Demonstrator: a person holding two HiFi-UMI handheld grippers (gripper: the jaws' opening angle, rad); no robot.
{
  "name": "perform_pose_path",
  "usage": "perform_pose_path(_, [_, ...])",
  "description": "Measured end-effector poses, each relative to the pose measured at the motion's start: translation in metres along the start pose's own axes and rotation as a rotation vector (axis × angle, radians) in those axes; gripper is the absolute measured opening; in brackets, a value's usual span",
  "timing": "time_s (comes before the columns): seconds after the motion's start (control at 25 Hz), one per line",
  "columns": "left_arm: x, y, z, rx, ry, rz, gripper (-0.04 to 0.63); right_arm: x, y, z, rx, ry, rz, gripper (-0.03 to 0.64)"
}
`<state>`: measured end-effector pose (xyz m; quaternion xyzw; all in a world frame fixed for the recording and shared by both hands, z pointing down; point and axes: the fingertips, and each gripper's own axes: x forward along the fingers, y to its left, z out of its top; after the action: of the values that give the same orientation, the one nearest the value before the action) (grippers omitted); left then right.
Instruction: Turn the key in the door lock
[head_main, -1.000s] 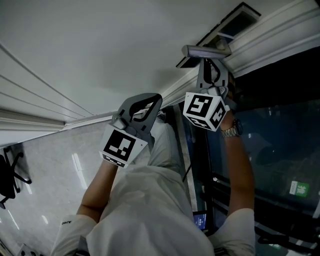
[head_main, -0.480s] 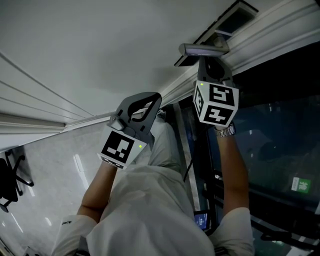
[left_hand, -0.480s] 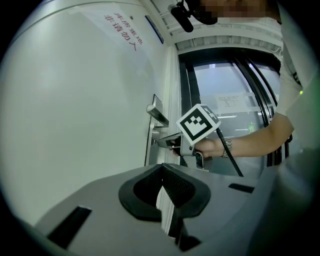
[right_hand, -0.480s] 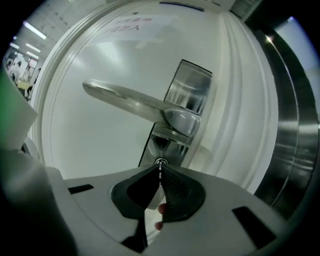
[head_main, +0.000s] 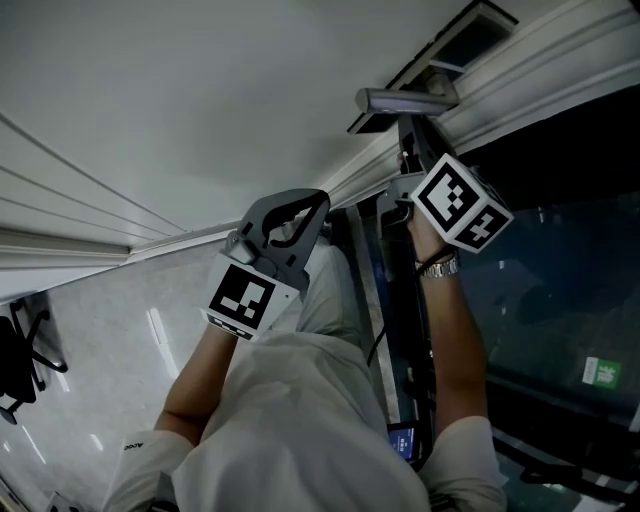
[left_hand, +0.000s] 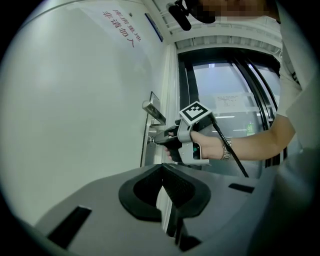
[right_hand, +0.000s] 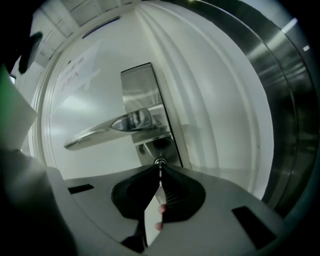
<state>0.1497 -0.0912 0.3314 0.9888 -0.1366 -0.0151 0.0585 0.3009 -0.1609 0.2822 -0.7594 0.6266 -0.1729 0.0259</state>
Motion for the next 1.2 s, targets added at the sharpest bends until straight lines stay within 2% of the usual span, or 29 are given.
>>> perform_pose_path(0.2, [-0.001,-0.001,-0.001,0.003,0.005,-0.001,0.006,0.0,-0.004,0.0,0.35,0.021,0.1,0.014])
perform_pose_path(0.28, [-0.001,0.001,-0.001,0.002,0.006,0.002,0.005,0.001,-0.004,-0.001,0.455,0.025,0.138,0.014])
perform_pose_path(0.52, [0.002,-0.002,-0.002,0.0,0.006,-0.002,0.005,0.002,-0.007,-0.002,0.678,0.029,0.194,0.014])
perform_pose_path(0.68, [0.002,-0.005,-0.005,-0.006,0.008,-0.007,0.005,0.002,-0.007,-0.003,0.789,0.016,0.227,0.017])
perform_pose_path(0.8, [0.002,-0.007,-0.005,-0.006,0.008,-0.006,0.005,0.003,-0.007,-0.003,0.758,0.009,0.221,0.02])
perform_pose_path(0.88, [0.002,-0.008,-0.005,-0.005,0.01,-0.004,0.006,0.002,-0.008,-0.003,0.67,0.014,0.213,0.026])
perform_pose_path(1.04, [-0.003,-0.007,-0.006,-0.004,0.013,0.004,0.005,-0.007,-0.009,-0.011,0.514,0.044,0.225,0.103])
perform_pose_path(1.2, [-0.004,-0.01,-0.01,0.0,0.022,-0.001,0.005,-0.016,-0.009,-0.019,0.361,0.063,0.219,0.129])
